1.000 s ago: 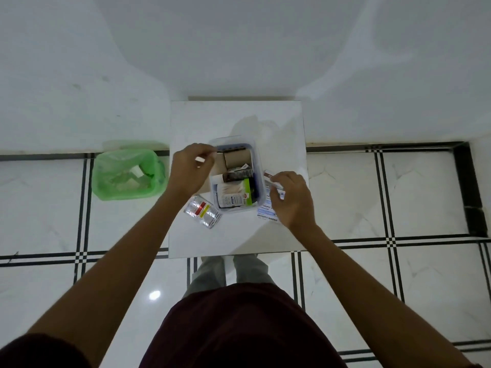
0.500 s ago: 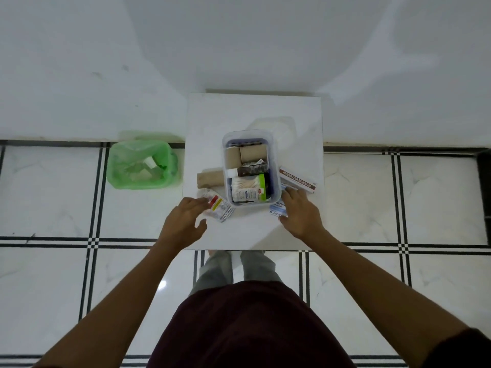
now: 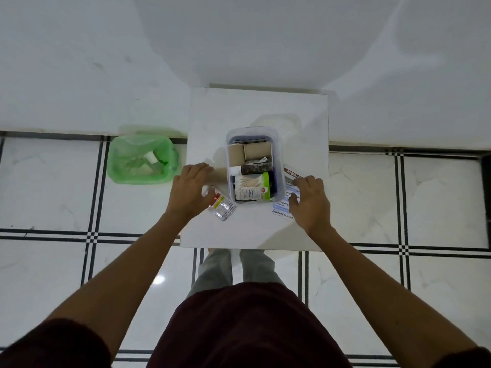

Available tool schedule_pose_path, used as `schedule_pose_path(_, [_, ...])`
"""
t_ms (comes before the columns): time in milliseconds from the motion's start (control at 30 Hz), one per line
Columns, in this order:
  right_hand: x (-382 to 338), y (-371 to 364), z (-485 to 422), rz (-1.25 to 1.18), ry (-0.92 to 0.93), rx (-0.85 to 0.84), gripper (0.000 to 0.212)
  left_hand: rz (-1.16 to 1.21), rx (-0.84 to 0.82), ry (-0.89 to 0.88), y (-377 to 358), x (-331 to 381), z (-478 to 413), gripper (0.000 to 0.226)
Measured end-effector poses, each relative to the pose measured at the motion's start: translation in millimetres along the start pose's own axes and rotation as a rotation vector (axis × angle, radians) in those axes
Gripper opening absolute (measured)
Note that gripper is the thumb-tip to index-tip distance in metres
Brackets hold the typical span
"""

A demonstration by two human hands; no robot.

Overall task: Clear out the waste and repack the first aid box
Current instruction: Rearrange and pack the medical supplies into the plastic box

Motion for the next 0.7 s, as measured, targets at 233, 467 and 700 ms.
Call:
schedule_pose_path(233, [9.1,4.4,-26.0,0.095,-0.025,0.039,0.041,-0.086,-0.247,0.015,-22.8,-9.3,-30.7,0.055])
schedule_pose_path(467, [20.6,-12.8,-42.7,0.202,-0.142,-0.082,0.037,0.122,-0.120,0.187,-11.9,-17.9,-27.8,0.036])
schedule_pose_path(700, [24.9,-17.0,-51.8,0.310,-0.113,-0.073,0.017,0.314,0.229,0.352,47.5,-35.9,-11.9,0.046])
Point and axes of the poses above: each hand's wrist, its own z-axis away from the middle knuckle, its own y-axis out of the back of the hand, x = y × z, the point moved 7 cm from there along -z, towards the middle knuckle, and after that the axes turned 2 degrees about -y, right-handed, at the moved point
